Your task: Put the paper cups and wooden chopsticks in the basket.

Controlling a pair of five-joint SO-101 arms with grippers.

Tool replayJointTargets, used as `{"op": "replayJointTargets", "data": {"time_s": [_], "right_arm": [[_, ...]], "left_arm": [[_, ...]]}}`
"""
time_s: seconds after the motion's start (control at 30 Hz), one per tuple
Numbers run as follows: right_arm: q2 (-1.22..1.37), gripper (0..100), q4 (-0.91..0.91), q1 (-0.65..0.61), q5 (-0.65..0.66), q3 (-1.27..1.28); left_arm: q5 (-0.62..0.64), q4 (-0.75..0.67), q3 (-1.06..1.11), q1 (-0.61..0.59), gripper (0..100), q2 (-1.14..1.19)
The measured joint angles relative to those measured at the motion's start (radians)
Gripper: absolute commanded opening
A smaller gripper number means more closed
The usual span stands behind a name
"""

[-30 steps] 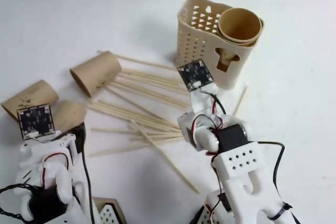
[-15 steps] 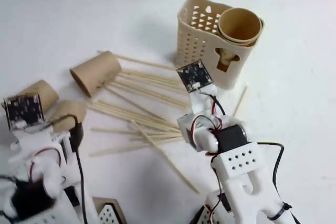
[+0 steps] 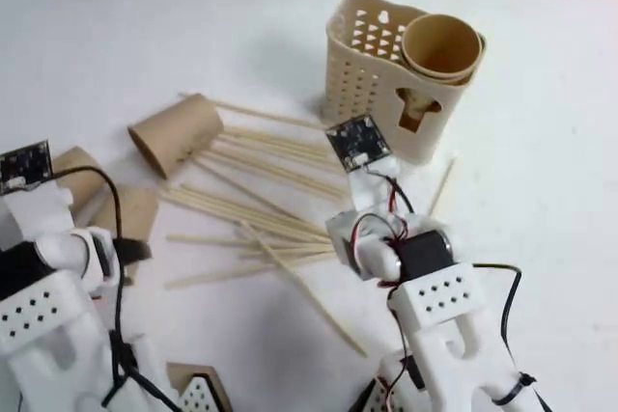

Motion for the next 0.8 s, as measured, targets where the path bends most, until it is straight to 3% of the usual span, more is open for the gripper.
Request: {"op": "replayJointTargets", "data": {"time_s": [0.3, 0.4, 0.8], "right_arm": [[0.0, 2.4, 0.0, 0.0, 0.0, 0.0], [0.0, 2.4, 0.0, 0.0, 0.0, 0.0], [0.0, 2.4, 0.0, 0.0, 0.0, 0.0]], "left_arm": [[0.002, -0.278, 0.172, -0.002, 34, 0.08], [0.003, -0.356, 0.224, 0.061, 34, 0.083], [0.003, -0.457, 0.242, 0.264, 34, 0.083]]}}
